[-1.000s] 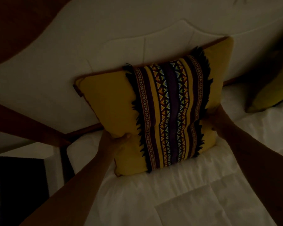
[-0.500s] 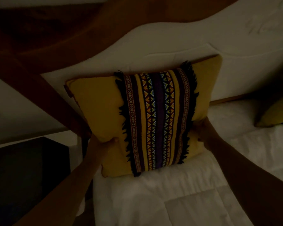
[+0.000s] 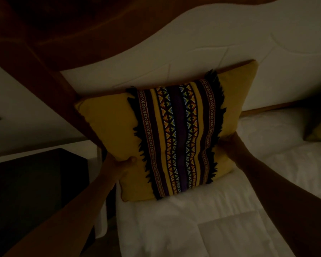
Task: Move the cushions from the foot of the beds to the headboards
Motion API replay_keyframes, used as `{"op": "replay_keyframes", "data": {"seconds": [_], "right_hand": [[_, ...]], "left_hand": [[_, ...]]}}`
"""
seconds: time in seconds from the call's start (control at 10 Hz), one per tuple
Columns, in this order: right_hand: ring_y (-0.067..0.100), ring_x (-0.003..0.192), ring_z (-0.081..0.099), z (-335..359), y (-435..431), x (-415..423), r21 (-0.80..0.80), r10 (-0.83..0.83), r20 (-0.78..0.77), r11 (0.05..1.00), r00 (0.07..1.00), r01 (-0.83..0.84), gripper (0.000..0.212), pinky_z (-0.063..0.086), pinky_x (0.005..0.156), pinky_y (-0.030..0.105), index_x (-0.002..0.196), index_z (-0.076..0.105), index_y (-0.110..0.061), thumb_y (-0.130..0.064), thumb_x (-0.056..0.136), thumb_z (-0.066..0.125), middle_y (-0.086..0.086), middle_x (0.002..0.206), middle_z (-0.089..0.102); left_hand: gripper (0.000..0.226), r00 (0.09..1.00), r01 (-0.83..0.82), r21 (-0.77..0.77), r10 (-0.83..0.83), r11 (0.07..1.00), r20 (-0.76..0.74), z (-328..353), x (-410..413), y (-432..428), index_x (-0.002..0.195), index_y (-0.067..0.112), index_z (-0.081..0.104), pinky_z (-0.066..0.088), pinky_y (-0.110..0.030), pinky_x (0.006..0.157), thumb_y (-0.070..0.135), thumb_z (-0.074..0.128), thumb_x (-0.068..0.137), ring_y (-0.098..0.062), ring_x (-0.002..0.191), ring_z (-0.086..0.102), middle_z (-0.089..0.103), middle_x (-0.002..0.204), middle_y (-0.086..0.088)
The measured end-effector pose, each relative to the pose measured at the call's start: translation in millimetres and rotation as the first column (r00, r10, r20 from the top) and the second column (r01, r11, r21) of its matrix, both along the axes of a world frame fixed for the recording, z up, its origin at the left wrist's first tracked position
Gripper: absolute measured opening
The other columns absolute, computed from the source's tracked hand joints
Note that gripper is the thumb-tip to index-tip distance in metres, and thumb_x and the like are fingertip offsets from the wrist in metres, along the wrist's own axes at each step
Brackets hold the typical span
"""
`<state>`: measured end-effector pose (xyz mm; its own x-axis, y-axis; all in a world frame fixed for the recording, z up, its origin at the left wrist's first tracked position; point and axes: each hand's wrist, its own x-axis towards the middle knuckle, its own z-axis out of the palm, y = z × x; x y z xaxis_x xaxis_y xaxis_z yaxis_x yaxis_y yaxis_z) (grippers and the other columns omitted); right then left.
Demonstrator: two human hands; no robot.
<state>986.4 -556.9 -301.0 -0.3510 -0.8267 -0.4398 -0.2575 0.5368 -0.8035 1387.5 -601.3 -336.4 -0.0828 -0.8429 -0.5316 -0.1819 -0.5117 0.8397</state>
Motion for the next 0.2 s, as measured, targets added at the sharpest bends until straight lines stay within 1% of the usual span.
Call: {"op": "replay_keyframes", "data": {"seconds": [0.1, 0.2], "right_hand": [[0.037, 0.117, 0.059, 5.1, 12.5, -0.5, 0.11, 0.011, -0.29, 0.994, 0.957, 0.022, 0.059, 0.049, 0.091, 0.04, 0.142, 0.043, -0.007, -0.016, 0.091, 0.069, 0.019, 0.131, 0.059], [0.038, 0.131, 0.049, 24.6, 43.6, 9.9, 0.257, 0.167, -0.497, 0.966, 0.852, -0.039, 0.076, 0.044, 0.101, 0.043, 0.153, 0.03, -0.011, -0.029, 0.091, 0.069, 0.022, 0.148, 0.044]], "left_hand": [[0.099, 0.999, 0.054, -0.005, -0.054, 0.999, 0.004, 16.7, -1.0, 9.6, 0.15, 0.027, 0.033, 0.046, -0.042, 0.102, 0.042, 0.081, 0.065, -0.017, 0.119, 0.054, 0.052, 0.136, 0.004], [0.093, 0.995, 0.084, -0.033, -0.082, 0.996, 0.052, 45.5, 5.2, 20.8, 0.154, 0.021, 0.023, 0.043, -0.048, 0.108, 0.022, 0.077, 0.077, -0.024, 0.128, 0.05, 0.046, 0.146, -0.004]]}}
